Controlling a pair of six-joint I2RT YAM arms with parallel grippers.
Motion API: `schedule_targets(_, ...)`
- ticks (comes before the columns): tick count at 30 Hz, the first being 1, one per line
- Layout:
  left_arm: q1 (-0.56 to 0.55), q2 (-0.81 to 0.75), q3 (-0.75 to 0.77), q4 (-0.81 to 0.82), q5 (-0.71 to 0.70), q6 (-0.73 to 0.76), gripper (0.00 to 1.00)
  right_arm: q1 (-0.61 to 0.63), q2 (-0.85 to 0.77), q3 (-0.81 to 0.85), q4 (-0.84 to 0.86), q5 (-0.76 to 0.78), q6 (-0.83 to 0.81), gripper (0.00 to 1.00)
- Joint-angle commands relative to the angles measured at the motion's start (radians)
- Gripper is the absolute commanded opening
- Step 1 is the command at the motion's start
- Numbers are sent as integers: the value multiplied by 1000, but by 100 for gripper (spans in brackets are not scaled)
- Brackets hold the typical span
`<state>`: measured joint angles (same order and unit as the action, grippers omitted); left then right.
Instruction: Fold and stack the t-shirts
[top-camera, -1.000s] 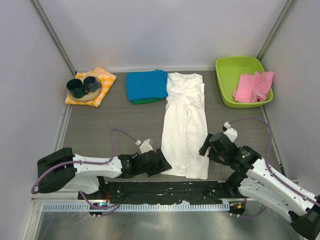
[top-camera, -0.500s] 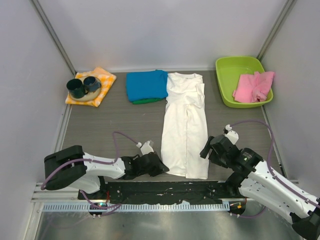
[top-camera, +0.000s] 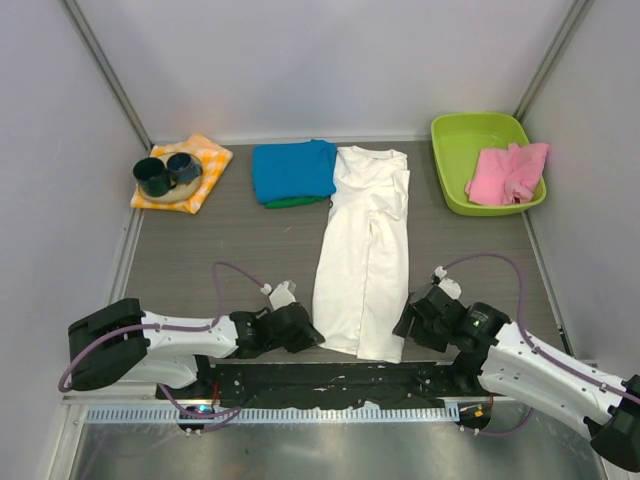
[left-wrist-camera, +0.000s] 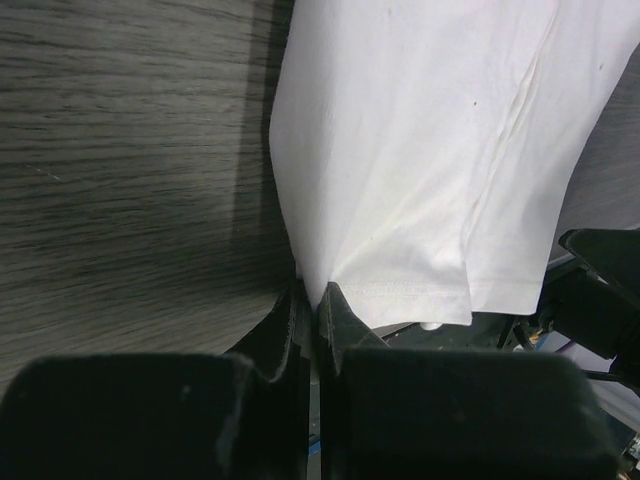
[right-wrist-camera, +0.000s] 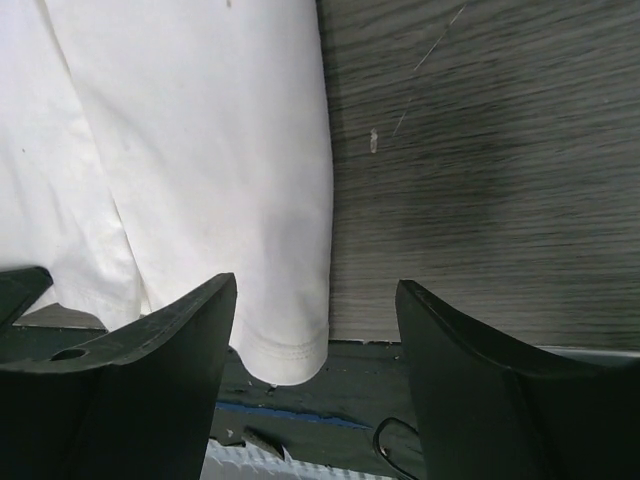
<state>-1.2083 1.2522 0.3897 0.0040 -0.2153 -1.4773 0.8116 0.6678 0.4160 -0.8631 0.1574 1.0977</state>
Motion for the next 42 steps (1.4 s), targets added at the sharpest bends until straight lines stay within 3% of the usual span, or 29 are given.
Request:
schedule_targets(1,10,9,-23,-153,-36,46,0,60,24,-12,76,-45,62,71)
schedule_targets(11,13,55,-20,-119,-22,43,0,307,107,-34,144,25,247,65)
schedule_targets(17,19,29,-29,-139,-27,46,0,322,131,-52,156,50,269,34)
schedule_targets(21,30,3,-35,-154,-33,51,0,322,131,-39,144,91,266,28)
schedule_targets(22,30,-2,-35,-165,-35,52,0,322,131,-36,132,102,266,23)
schedule_targets(23,32,-14,-35,-170,-36,54,0,322,130,-33,110,111,268,5)
schedule_targets(24,32,-20,-37,-173,-38,54,0,322,122,-29,104,116,266,1)
schedule_targets(30,18,-36,-34,-185,-18,52,0,369,113,-31,107,113,264,1)
schedule_targets(36,-92,-19,20,-194,-61,8,0,604,237,65,130,217,353,1)
schedule_targets(39,-161,-49,52,-229,-116,-26,0,753,337,176,69,327,424,1)
schedule_targets(42,-184,-88,104,-311,-168,-14,0,822,421,283,-16,445,456,1)
